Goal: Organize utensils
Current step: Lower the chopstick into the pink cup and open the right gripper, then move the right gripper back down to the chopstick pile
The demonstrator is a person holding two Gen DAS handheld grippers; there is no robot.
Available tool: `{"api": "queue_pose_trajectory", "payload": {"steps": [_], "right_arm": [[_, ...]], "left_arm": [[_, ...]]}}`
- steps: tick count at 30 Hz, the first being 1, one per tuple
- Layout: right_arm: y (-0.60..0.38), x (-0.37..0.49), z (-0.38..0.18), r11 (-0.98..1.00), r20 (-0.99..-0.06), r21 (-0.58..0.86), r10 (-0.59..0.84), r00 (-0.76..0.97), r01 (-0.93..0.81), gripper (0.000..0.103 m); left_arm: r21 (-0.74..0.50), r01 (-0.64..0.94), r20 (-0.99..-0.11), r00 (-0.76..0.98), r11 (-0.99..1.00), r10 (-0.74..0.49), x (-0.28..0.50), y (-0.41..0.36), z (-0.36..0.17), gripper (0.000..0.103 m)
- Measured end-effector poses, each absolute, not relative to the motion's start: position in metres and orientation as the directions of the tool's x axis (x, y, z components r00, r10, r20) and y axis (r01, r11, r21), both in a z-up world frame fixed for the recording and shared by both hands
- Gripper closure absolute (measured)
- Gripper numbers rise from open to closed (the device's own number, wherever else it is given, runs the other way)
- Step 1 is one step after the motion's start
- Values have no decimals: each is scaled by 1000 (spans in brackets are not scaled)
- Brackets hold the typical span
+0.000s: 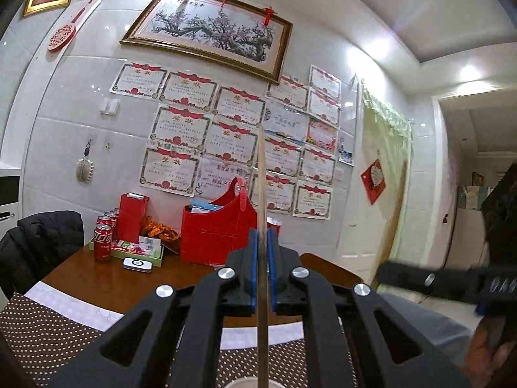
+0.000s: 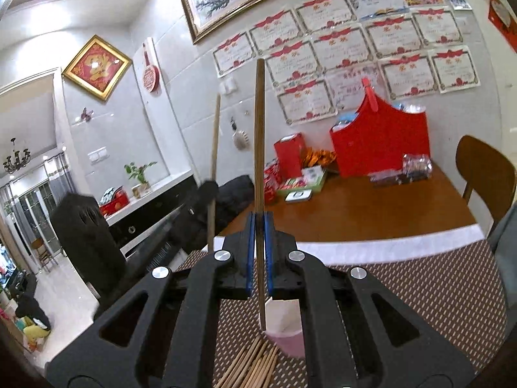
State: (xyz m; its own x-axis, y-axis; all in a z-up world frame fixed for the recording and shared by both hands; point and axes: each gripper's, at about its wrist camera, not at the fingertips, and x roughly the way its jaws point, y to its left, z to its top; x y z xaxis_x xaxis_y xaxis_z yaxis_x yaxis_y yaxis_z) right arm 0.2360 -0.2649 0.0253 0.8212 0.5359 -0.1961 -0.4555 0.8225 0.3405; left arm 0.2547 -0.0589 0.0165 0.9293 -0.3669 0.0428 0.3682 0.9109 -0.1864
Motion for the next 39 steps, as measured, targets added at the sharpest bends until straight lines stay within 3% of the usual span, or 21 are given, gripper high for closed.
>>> {"api": "queue_pose_trajectory", "payload": {"steps": [10,25,27,28,29,30,31,32,36,39], "right_arm": [[-271,272,-15,834,-262,355,523,811,-423,97],[-259,286,-32,845,-376,331,526,763,-420,97],[-258,288,-34,843,-394,335,532,749,-421,96],[-258,291,-36,836,-409,354,542,734,-420,96],[-259,291,-37,834,-412,362,543,732,-416,93],[-262,291,-36,837,-409,371,537,738,-403,75],[-264,289,-35,841,-405,375,526,748,-389,52],[-268,286,-33,850,-391,376,507,768,-369,7],[-278,277,-23,848,-334,395,490,805,-352,5],[-280,273,-19,859,-329,386,468,820,-335,5]], "left_arm": [[-166,352,-91,925,921,-369,305,-77,-29,97],[-157,325,-164,922,932,-350,311,-80,-62,96],[-159,327,-169,921,931,-352,308,-79,-65,86],[-159,320,-171,923,934,-345,306,-78,-66,64],[-160,306,-173,927,938,-332,302,-76,-67,44],[-164,298,-167,931,940,-325,299,-74,-66,38],[-165,292,-160,935,942,-317,295,-72,-65,33],[-159,281,-159,939,946,-306,291,-69,-63,29],[-150,250,-173,946,957,-274,278,-61,-54,16],[-126,210,-238,942,970,-235,268,-53,-47,7]]}}
